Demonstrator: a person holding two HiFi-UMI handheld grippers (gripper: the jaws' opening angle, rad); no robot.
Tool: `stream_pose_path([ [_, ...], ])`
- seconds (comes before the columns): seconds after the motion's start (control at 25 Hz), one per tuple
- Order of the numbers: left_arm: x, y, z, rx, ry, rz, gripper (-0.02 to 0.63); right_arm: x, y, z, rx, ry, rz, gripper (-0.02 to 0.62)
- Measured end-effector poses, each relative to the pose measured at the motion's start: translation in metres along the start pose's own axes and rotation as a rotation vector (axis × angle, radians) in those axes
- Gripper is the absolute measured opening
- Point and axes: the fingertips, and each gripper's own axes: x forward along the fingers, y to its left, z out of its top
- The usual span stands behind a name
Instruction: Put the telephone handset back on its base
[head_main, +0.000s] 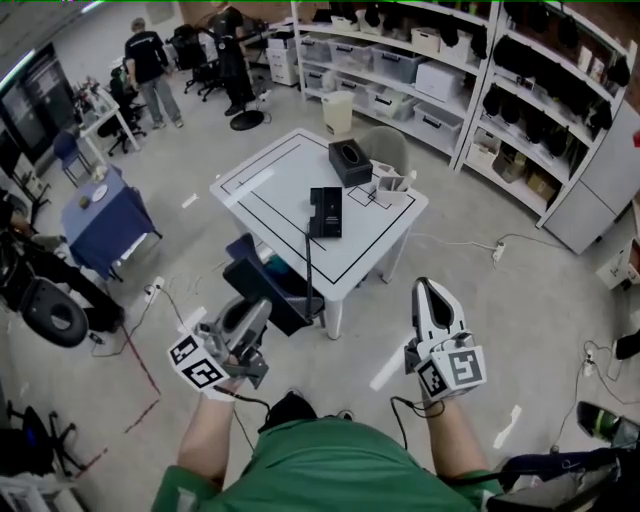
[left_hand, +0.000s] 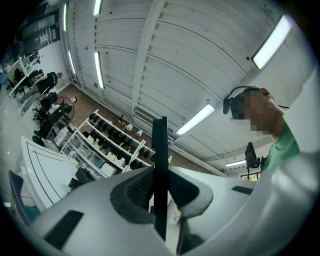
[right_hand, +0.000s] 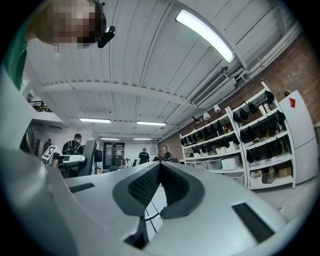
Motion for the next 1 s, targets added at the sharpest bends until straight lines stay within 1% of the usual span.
stream_pose_path([
  [0.24,0.008,0.022,0.004,0.007,-0.004,0.011,0.086,0.021,-0.014,-0.007,0.015,-0.002,-0.011,0.023],
  [0.36,0.013,0.039,0.012,0.008,-0.023,0.003,0.086,0.036,-0.016,-0.006,0.002,-0.005,-0.016,0.023],
  [0.72,0.033,0.107,0.042,-0.018,-0.050,-0.020,0.086,0.101,-0.019,0.003,-0.049,-0.005,-0.058,0.023],
  [1.0,0.047,0.168,0.054,-0.055,-0.030,-0.051,0.086,0.160,-0.014,-0.016,-0.046,0.041,-0.086,0.023],
])
